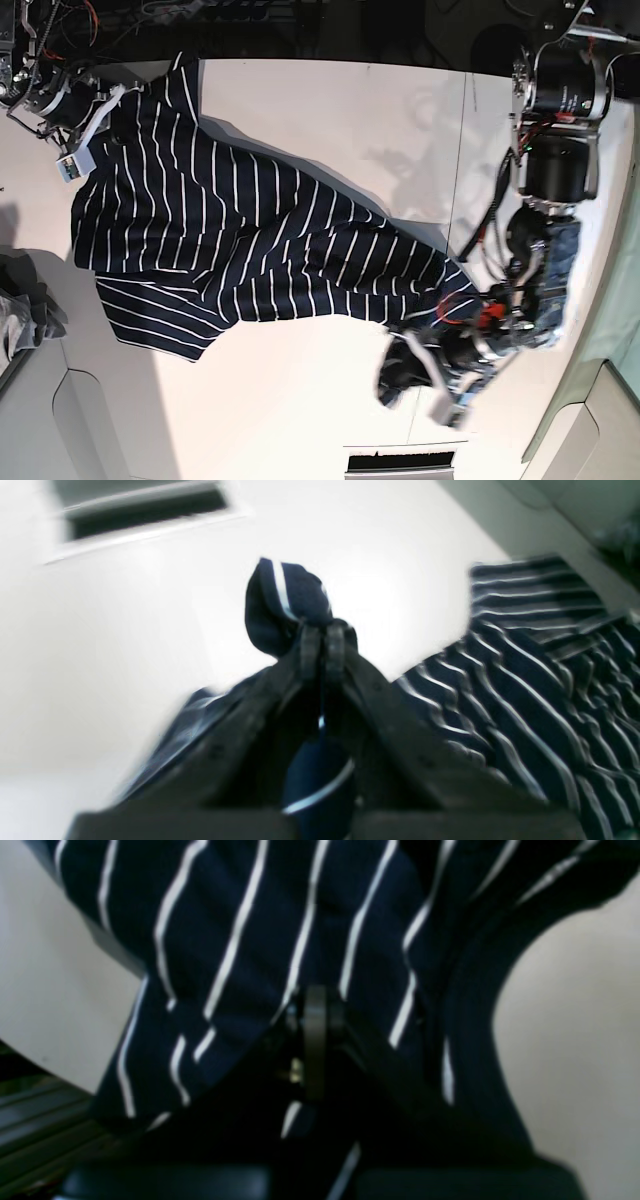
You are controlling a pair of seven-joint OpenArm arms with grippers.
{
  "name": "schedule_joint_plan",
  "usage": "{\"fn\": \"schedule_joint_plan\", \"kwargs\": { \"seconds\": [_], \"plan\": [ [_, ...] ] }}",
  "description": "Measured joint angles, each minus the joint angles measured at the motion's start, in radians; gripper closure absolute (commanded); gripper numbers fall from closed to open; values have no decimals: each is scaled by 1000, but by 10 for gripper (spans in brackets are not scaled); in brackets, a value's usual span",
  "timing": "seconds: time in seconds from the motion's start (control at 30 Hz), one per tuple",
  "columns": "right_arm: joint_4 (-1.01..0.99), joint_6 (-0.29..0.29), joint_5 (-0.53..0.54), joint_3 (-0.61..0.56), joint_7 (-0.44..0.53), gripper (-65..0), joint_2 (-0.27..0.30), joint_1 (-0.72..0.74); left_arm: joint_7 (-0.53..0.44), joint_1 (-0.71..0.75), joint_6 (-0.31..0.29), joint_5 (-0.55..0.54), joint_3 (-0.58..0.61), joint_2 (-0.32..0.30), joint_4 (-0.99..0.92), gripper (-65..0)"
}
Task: Layout the t-shirt on the table in an organized manner, then fold the t-shirt properly
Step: 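Grasp the shirt shoulder with the right gripper while the left drags the hem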
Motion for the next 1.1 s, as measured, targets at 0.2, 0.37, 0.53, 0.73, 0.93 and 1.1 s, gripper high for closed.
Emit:
{"fn": "schedule_joint_plan", "kwargs": {
  "seconds": [0.2,0.37,0.53,0.73,0.93,1.1],
  "plan": [
    [-2,-4,13,0,0,0,-6,0,-2,-54,3,3,83,121,-176,0],
    [-2,-4,11,0,-1,0,-6,0,45,-60,3,-5,84,148,-182,-276],
    [-2,-4,11,0,-1,0,-6,0,140,-53,-1,-59,84,101,-103,-284],
    [-3,-4,14,0,-1,0,-6,-1,37,-60,83,49,-36,-12,-27,-284],
    [-3,-4,45,0,-1,0,-6,2,-63,-46,167,89,-158,-79,-242,-284],
    [-3,-4,53,0,-1,0,-6,6,-105,-43,169,78,-186,-78,-429,-284]
  ]
}}
